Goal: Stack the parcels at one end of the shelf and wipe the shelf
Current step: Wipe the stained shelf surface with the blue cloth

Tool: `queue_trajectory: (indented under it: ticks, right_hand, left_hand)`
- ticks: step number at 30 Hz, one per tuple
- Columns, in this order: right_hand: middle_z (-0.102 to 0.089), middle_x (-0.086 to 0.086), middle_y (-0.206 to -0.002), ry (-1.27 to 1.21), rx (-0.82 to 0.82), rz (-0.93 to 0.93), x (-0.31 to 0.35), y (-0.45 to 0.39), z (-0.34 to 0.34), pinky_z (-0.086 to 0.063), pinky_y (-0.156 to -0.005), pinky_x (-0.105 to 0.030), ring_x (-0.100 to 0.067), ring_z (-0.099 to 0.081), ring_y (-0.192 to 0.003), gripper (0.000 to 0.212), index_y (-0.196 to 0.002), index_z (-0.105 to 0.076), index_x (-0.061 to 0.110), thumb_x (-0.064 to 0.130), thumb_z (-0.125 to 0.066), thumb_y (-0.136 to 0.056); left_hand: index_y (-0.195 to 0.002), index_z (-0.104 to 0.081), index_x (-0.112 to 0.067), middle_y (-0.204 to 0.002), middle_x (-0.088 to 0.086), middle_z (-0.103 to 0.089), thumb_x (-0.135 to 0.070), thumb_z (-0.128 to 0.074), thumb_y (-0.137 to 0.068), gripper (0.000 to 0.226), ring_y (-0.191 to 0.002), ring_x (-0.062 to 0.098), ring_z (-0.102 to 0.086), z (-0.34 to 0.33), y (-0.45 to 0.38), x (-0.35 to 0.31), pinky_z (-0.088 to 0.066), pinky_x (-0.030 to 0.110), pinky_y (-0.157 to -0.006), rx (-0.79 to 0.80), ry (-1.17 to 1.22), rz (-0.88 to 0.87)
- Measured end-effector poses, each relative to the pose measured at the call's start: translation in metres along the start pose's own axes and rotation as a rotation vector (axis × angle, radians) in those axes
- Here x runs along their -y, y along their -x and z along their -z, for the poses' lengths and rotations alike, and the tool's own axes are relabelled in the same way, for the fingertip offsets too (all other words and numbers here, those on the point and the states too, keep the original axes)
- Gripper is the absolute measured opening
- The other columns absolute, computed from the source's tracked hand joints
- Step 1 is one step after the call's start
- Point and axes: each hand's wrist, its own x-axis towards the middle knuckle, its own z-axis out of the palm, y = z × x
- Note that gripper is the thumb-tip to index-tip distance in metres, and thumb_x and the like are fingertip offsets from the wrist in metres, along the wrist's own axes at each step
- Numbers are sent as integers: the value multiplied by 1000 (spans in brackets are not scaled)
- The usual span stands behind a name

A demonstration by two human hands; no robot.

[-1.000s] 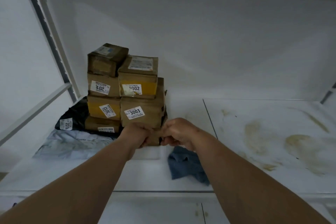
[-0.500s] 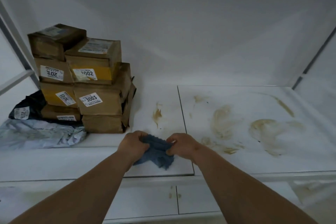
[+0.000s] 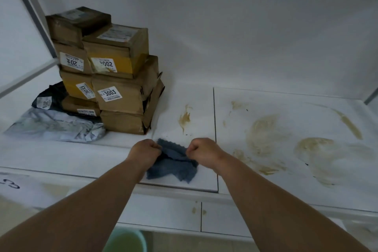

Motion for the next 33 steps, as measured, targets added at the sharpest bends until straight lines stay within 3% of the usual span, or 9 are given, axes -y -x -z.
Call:
queue_trajectory:
  ticks: [4,7,11,14,18,23,27,30,33]
  right_hand:
    - [-61,0,-112,-154,-32,-9,8,-3,12,-50,-87,-30,-19,-58,-106,27,-113,-62,16,20,-67,-86]
    - [-54,0,-132,-216,175,19,20,2,9,-45,-98,-32,-21,-53,-121,57,-131,-53,20,29,-76,-80]
    - [-64,-5,-124,-136,342,86,26,9,9,-45,-102,-35,-21,-57,-114,43,-122,-60,15,31,-72,-84]
    - [-65,-10,-113,-282,235,60,19,7,16,-46,-94,-36,-24,-59,-106,17,-105,-63,16,28,-58,-95]
    - [-65,-11,-118,-586,107,2,12,8,38,-52,-93,-38,-27,-62,-109,20,-114,-60,15,25,-48,-100]
    - [-64,-8,-98,-687,77,23,16,18,55,-52,-71,-30,-20,-60,-87,15,-96,-59,17,20,-45,-101]
    - [-64,-20,-106,-805,51,53,22,19,63,-52,-87,-42,-30,-62,-95,11,-97,-60,10,15,-49,-97]
    - [-63,-17,-99,-831,-2,55,29,21,70,-52,-81,-41,-29,-61,-91,12,-95,-58,11,16,-49,-96]
    - [-60,-13,-94,-849,-43,63,36,23,74,-48,-76,-38,-26,-59,-87,16,-88,-57,13,19,-46,-97]
  left_hand:
    - [-95,-63,-14,-97,15,-65,-9,-50,-91,14,-90,29,-61,10,6,-17,-56,41,-83,-7,172,-3]
    - [-96,-59,-16,-90,13,-62,-15,-48,-95,11,-84,27,-59,10,16,-40,-56,41,-75,-27,256,-35]
    - [-92,-57,-19,-79,5,-59,-22,-48,-96,11,-68,18,-53,14,26,-66,-42,27,-58,-141,167,-209]
    - [-95,-58,-18,-81,2,-60,-24,-48,-96,11,-70,16,-52,20,32,-75,-40,28,-60,-200,122,-261]
    - [-92,-58,-16,-81,3,-58,-25,-49,-97,14,-74,16,-50,21,37,-79,-40,31,-64,-222,118,-255]
    - [-95,-63,-11,-97,14,-64,-31,-59,-94,20,-85,23,-57,19,41,-80,-46,34,-72,-39,293,-121]
    - [-98,-64,-10,-97,12,-68,-33,-71,-84,28,-92,24,-62,16,51,-85,-54,35,-78,231,434,-27]
    - [-90,-64,-13,-83,3,-62,-18,-74,-82,13,-77,15,-53,14,55,-87,-57,33,-74,389,360,-14]
    - [-94,-66,-14,-95,6,-60,-10,-71,-84,12,-93,20,-51,11,52,-85,-53,40,-89,376,266,-14]
